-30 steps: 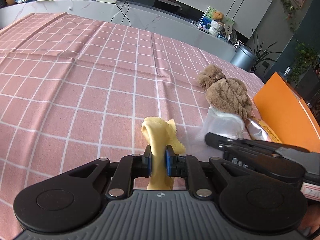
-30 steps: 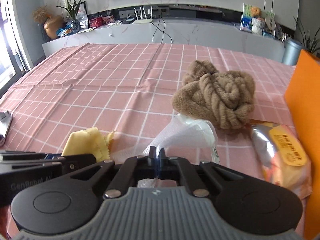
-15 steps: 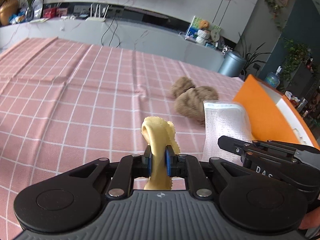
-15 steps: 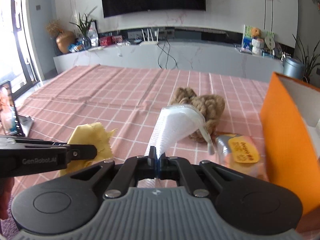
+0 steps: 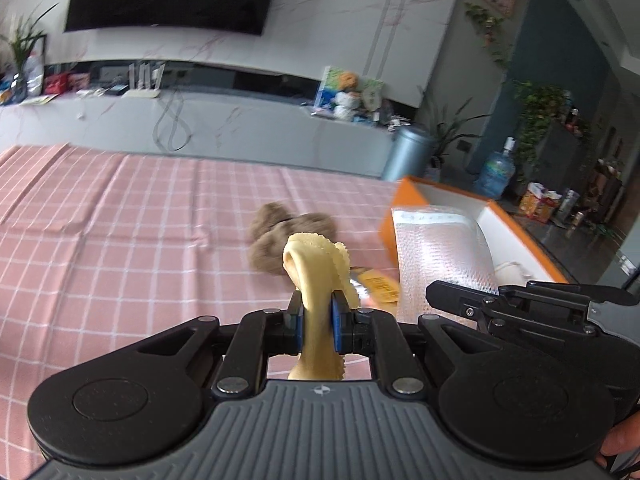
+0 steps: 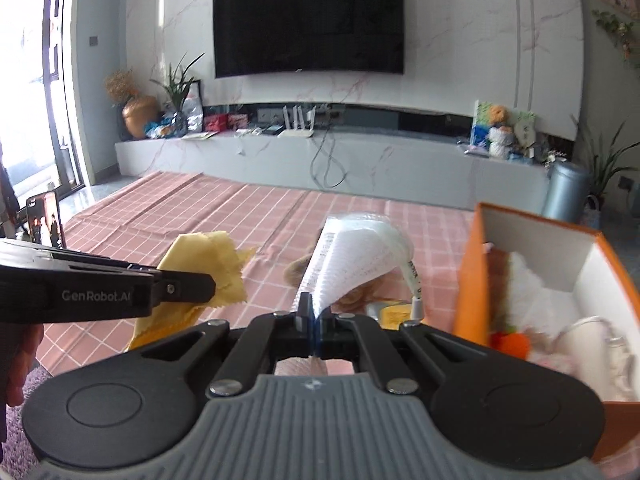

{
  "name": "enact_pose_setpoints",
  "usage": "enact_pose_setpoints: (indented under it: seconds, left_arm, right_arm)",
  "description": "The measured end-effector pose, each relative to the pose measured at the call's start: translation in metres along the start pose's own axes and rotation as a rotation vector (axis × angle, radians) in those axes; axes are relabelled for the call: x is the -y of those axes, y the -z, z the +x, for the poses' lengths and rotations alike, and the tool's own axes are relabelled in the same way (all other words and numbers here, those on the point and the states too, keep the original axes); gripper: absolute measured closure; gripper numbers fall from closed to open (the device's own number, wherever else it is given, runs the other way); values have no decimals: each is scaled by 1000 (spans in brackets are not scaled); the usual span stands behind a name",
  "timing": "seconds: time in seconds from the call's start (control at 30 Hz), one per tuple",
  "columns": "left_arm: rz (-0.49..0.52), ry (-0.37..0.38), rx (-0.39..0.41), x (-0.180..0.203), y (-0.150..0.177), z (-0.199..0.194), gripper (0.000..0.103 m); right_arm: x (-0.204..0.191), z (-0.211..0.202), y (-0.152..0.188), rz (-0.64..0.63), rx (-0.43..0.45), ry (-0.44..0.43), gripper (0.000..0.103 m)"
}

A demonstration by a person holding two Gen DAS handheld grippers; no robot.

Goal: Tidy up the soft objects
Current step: 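Carry the yellow cloth and plastic bag with both grippers over the box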

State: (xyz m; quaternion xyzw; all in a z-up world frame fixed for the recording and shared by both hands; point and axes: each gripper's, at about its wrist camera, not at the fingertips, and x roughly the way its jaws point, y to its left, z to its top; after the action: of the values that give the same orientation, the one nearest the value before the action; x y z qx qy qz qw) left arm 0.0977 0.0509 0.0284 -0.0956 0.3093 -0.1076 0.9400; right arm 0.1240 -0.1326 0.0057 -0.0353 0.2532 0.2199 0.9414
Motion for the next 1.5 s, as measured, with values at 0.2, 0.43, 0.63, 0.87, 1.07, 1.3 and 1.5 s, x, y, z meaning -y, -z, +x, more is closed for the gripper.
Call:
enact_pose_setpoints:
  seconds: [0.2,0.43,0.63,0.87,1.07,1.3,1.5]
  left_arm:
    - [56,80,12,39,-9,8,89]
    - [118,193,13,89,-23,34,89]
    - [173,275,15,129,-41,67,89]
    - [209,336,2,164,-65,107,89]
    - [247,354,-49,184,-76,147,89]
    - [275,368,-188,206,-75,200,89]
    - [274,338,-291,210,-69,241,89]
  right_arm:
    - [35,-32,-1,16,39,64,103]
    - [74,-61,-8,-36,67,178,103]
    - [116,-71,-21,-51,64,240,103]
    - [170,-58,-39,-71,21,285,103]
    - [208,-30,-47,-115,-59,288,103]
    - [240,12,-37,-185,-189,295,103]
    - [265,46,-28,-200,-281,286,103]
